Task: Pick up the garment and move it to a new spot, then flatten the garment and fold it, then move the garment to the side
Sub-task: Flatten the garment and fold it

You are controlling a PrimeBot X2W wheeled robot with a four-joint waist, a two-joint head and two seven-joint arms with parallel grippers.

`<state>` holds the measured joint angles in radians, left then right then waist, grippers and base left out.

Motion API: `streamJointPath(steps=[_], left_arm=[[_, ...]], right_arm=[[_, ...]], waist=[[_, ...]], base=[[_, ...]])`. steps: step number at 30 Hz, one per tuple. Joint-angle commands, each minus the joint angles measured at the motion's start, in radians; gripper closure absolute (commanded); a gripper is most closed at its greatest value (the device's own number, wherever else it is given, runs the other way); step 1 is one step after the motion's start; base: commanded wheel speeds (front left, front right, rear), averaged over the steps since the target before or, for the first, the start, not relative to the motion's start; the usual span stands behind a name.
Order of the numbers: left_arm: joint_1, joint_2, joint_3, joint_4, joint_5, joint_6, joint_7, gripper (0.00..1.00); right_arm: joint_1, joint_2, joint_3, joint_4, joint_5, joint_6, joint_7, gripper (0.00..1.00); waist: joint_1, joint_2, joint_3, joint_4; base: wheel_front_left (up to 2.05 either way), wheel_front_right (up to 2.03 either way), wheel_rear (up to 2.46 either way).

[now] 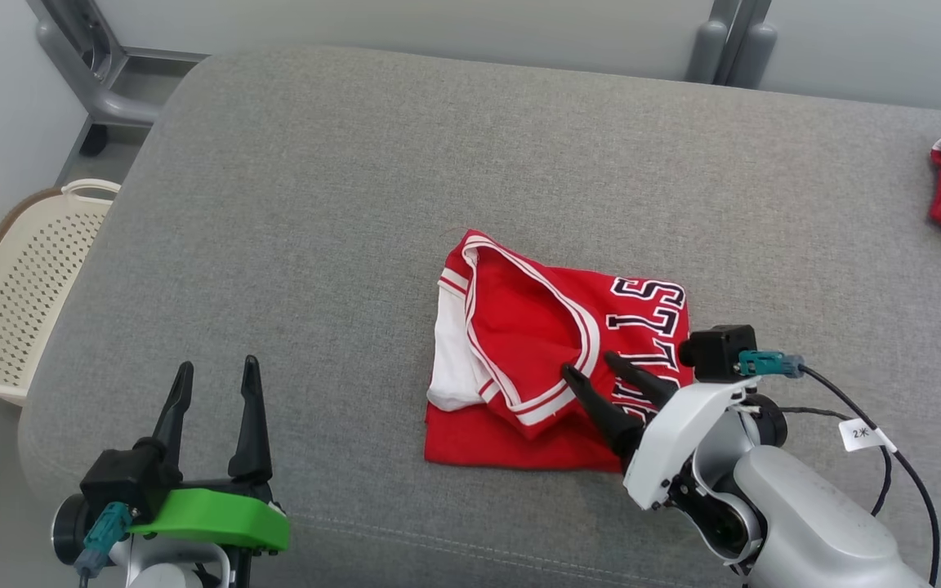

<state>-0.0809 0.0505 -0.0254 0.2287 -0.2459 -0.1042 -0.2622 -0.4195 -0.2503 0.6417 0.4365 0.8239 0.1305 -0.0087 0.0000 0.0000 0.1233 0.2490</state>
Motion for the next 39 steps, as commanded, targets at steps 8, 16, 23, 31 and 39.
streamJointPath(steps=[8, 16, 23, 31, 39], left_arm=[[0.009, 0.001, 0.002, 0.01, -0.008, 0.004, -0.002, 0.0], [0.017, 0.001, 0.001, 0.006, -0.012, 0.011, -0.002, 0.0], [0.02, 0.001, 0.003, 0.008, -0.009, 0.011, -0.002, 0.0], [0.023, 0.001, 0.002, 0.01, -0.006, 0.012, -0.002, 0.0], [0.031, 0.001, 0.004, 0.002, -0.008, 0.016, -0.002, 0.0]], right_arm=[[0.0, 0.035, -0.024, 0.043, -0.032, 0.0, 0.012, 1.0], [0.025, 0.021, -0.008, -0.019, -0.01, 0.0, 0.021, 1.0], [0.044, 0.009, 0.005, -0.075, 0.016, 0.0, 0.041, 1.0], [0.048, -0.008, 0.013, -0.108, -0.019, 0.0, 0.027, 0.0], [0.091, -0.036, -0.014, -0.137, -0.049, 0.0, 0.071, 0.0]], waist=[[0.0, 0.0, -0.003, 0.012], [0.0, 0.0, -0.012, 0.007], [0.0, 0.0, -0.018, 0.001], [0.0, 0.0, -0.022, 0.001], [0.0, 0.0, -0.026, -0.001]], base=[[0.0, 0.0, 0.0], [0.0, 0.0, 0.0], [0.0, 0.0, 0.0], [0.0, 0.0, 0.0], [0.0, 0.0, 0.0]])
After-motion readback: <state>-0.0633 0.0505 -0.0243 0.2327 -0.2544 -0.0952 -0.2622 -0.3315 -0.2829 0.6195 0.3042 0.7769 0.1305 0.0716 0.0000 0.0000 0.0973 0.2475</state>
